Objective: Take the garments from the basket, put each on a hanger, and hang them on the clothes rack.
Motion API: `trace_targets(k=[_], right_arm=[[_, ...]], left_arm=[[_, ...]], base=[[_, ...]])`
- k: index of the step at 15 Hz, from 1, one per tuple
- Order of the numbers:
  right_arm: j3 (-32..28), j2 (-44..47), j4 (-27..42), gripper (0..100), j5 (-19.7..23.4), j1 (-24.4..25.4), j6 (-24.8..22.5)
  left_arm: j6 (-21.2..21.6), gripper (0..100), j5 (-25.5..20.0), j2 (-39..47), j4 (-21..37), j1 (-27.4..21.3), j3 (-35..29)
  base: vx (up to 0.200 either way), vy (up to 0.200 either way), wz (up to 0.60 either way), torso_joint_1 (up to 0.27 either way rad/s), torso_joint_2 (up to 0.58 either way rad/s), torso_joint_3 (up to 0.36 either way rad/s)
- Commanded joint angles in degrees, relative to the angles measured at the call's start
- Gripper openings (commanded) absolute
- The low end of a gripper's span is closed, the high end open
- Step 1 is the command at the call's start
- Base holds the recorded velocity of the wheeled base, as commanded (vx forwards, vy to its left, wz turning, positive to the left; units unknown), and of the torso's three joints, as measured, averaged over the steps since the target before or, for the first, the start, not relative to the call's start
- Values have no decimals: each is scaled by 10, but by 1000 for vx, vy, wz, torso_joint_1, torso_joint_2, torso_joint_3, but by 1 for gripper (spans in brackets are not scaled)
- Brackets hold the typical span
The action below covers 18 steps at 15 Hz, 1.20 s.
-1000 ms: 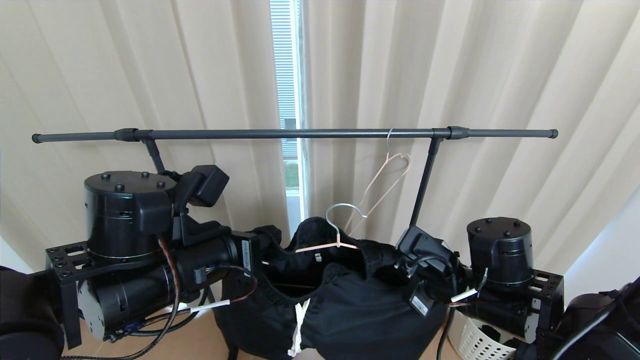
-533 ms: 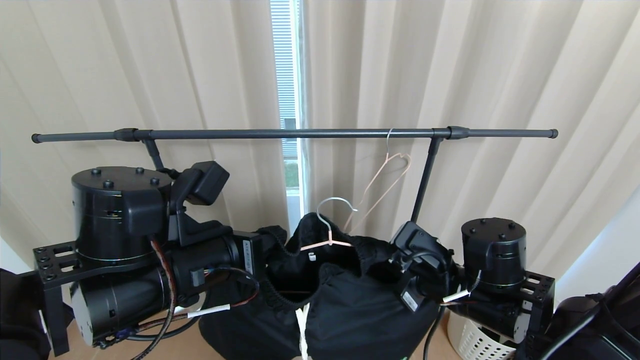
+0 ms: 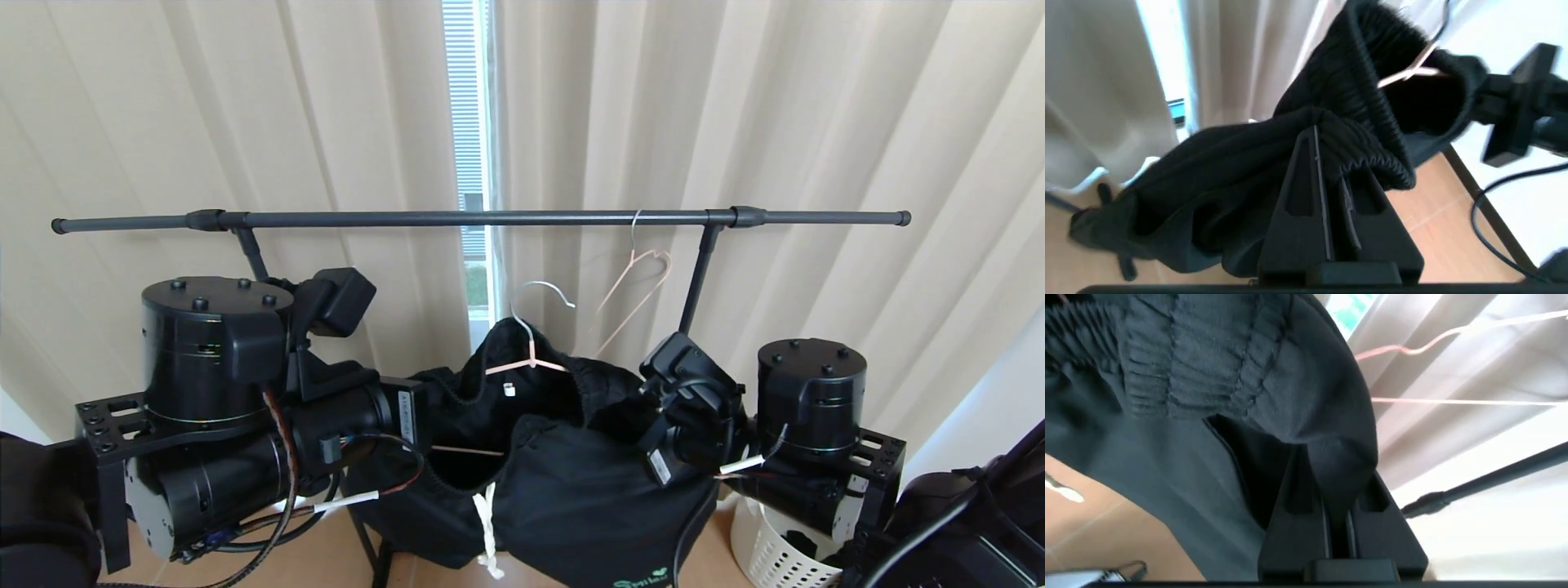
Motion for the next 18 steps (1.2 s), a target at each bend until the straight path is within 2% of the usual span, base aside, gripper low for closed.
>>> trace_targets(k=[1,5,11,13,14,15,16,18], right_arm=[[-12,-1,0,0,-4,0,12],[-22,-1,-6,0,-6,0,26],[-18,2,-33,0,-4,9,42],[-18,2,-34,0,-4,15,50],[-17,2,-40,0,-3,17,51],[-16,2,-42,0,-3,17,51],[-10,3,-66,0,-2,18,49],[-9,3,-69,0,-2,21,49]], left_arm=[[1,0,1,5,-1,1,2],[30,0,-2,6,-1,-3,23],[32,0,-18,7,-22,-23,52],[30,0,-17,18,-57,-33,60],[28,0,-17,32,-96,-34,67],[28,0,-17,32,-98,-34,68],[27,0,-17,57,-165,-36,86],[27,0,-17,63,-195,-39,95]], base=[[0,0,0,0,0,0],[0,0,0,0,0,0],[0,0,0,0,0,0],[0,0,0,0,0,0],[0,0,0,0,0,0],[0,0,0,0,0,0],[0,0,0,0,0,0],[0,0,0,0,0,0]])
